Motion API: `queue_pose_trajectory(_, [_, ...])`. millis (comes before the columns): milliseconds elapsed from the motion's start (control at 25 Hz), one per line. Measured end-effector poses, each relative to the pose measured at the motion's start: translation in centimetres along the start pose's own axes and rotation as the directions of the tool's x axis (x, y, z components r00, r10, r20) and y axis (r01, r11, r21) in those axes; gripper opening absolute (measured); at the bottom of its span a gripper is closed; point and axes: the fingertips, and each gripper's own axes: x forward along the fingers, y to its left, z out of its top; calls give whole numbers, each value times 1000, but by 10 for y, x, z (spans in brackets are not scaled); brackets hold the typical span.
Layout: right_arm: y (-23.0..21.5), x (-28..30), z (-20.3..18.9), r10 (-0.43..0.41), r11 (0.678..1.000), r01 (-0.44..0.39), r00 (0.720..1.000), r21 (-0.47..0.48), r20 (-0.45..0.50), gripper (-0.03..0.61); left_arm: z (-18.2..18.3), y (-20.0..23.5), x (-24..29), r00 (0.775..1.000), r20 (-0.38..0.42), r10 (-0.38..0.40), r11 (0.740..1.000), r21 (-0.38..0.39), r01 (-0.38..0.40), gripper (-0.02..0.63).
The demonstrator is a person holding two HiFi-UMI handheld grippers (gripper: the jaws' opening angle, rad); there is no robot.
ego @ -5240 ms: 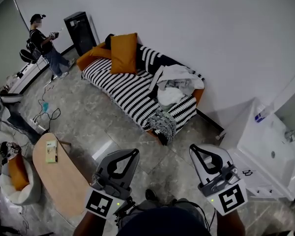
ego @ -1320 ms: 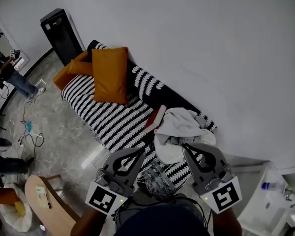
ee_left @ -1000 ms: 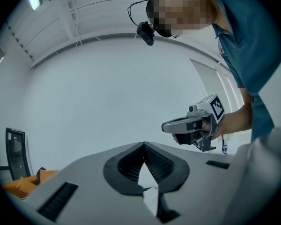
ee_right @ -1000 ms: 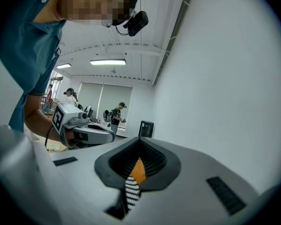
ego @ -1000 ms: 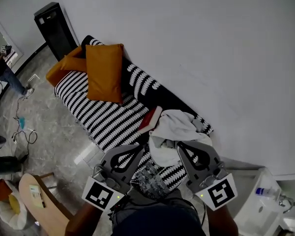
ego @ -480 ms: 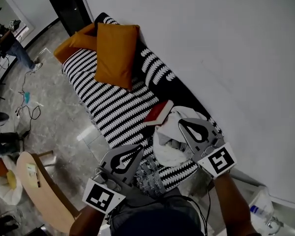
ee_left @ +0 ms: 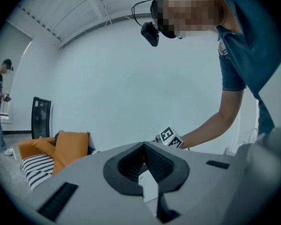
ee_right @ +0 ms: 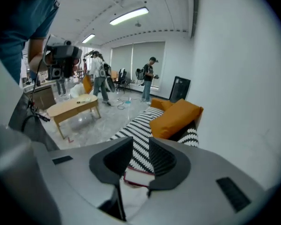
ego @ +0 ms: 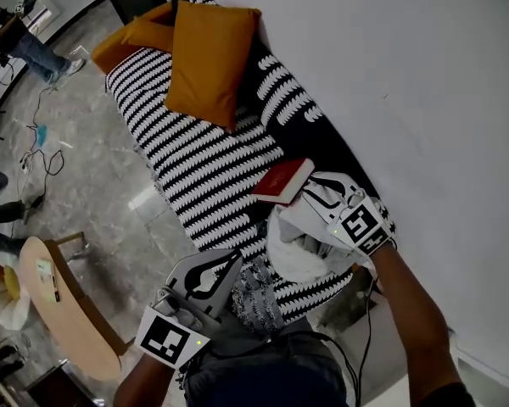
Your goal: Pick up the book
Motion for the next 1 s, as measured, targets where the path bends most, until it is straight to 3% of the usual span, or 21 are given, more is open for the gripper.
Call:
queue_pose_trajectory(120, [7, 34, -41, 73, 993, -86, 986, -84, -150, 138, -15, 7, 0, 1000, -16, 9, 999, -35, -10, 5])
queue_pose_trajectory(320, [22, 82, -103, 163, 940, -256, 919, -228, -358, 211, -35, 20, -1, 999, -30, 31, 995, -91, -33, 5])
queue_pose_trajectory(520, [27, 117, -154, 195, 829, -428, 826, -362, -529, 261, -58, 32, -1, 998, -42, 45, 990, -134, -50, 5])
queue_pose_trajectory(720, [36, 134, -195, 193, 685, -573, 739, -451, -646, 290, -76, 40, -2, 997, -57, 60, 982, -177, -70, 5])
queue_pose_trajectory(840, [34, 144, -213, 148, 622, -593, 730, -511, -667, 298, -87, 42, -4, 995, -66, 71, 976, -200, -82, 5])
queue_pose_trajectory(1000, [25, 158, -220, 105, 577, -601, 725, -552, -681, 298, -97, 43, -6, 995, -65, 78, 971, -223, -91, 5])
